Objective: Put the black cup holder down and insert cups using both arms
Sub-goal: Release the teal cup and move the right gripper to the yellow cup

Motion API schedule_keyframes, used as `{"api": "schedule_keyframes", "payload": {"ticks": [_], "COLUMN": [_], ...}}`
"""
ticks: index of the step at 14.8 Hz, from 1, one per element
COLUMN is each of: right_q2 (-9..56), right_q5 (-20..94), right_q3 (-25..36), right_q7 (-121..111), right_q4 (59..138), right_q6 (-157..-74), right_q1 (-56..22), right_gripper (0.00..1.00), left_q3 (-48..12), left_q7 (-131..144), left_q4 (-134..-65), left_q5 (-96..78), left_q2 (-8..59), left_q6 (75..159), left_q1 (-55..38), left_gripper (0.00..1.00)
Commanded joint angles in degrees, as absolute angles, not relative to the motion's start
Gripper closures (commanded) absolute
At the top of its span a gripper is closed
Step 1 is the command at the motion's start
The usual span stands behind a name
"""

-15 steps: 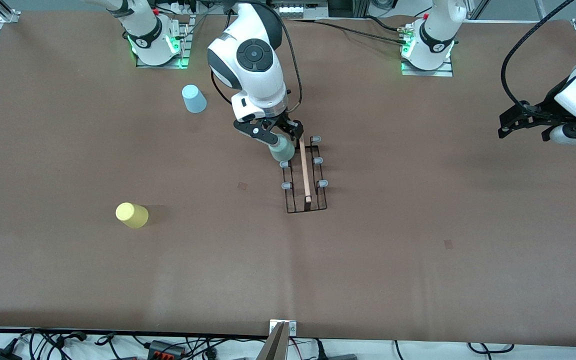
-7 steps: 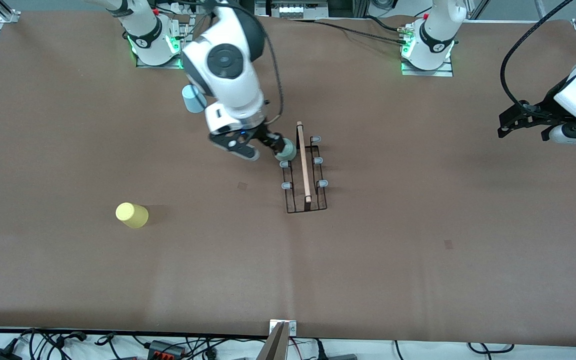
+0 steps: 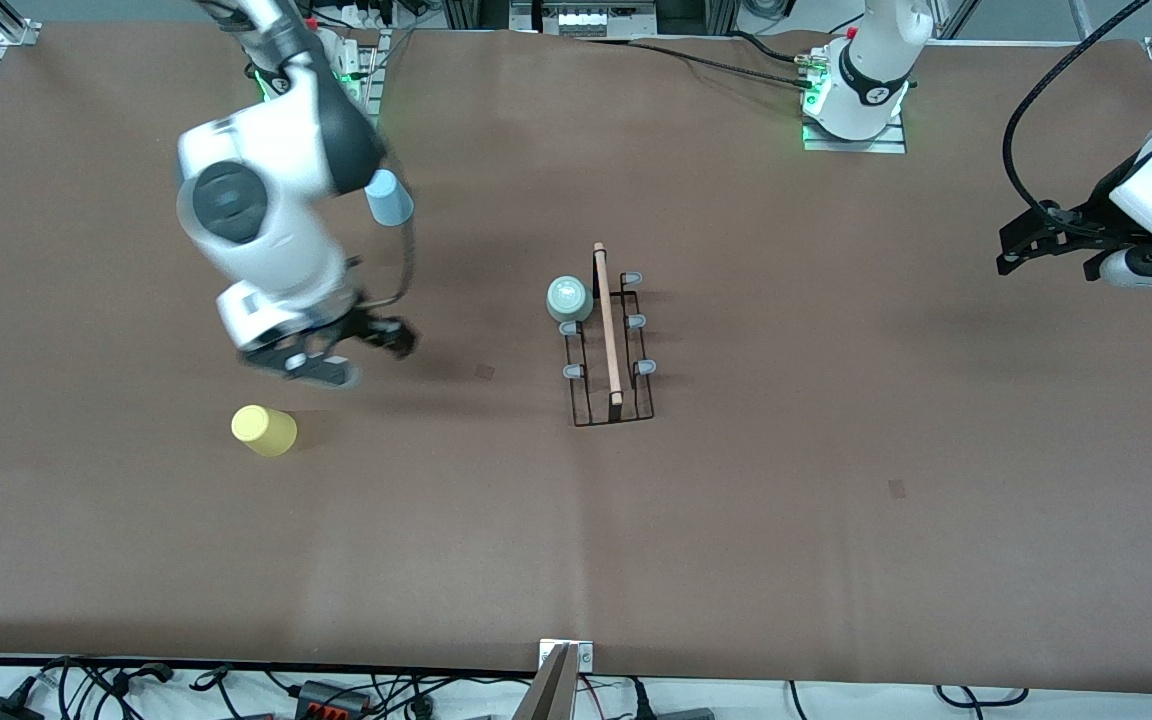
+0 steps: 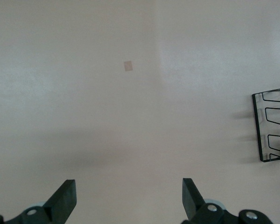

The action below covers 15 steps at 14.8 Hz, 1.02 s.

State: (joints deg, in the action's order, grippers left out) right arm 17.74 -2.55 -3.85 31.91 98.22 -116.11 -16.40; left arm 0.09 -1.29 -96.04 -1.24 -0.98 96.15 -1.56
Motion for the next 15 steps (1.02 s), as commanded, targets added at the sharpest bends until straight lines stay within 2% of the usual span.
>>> {"api": "schedule_keyframes", "payload": {"ticks": [1,5,7,10,12,15], "right_q2": [16.96,18.62,19.68,20.21,23.01,25.66], "right_q5": [-2.37,-2.29,-1.85,-1.93,-2.02,-2.2], "right_q3": [-2.72,-2.72,-2.72,-2.64,-2.64,-2.02], "right_q7": [22.18,11.8,11.16,11.16,11.08,10.99], "right_q4": [99.58,99.67,100.89,105.8,106.7,106.7], "right_q6": [-116.89,-117.25,-117.68,-125.74,-131.11,-134.12], "right_q1": [-12.24,-4.41,-3.17,-1.77,-0.71,-0.62], "right_gripper": [0.0,0.0,0.0,0.0,0.0,0.0], "left_q3": [0.18,0.18,0.18,0.26,0.26,0.26], "left_q7": [-2.2,-2.2,-2.2,-2.2,-2.2,-2.2], "left_q4": [-95.45,-95.45,-95.45,-95.45,-95.45,-95.45], "left_q5": [-1.41,-1.41,-1.41,-1.41,-1.41,-1.41], "left_q2": [-1.41,-1.41,-1.41,-1.41,-1.41,-1.41], "left_q6": [95.01,95.01,95.01,95.01,95.01,95.01], "left_q1": [-1.32,-1.32,-1.23,-1.23,-1.23,-1.23], "left_gripper": [0.0,0.0,0.0,0.0,0.0,0.0]}}
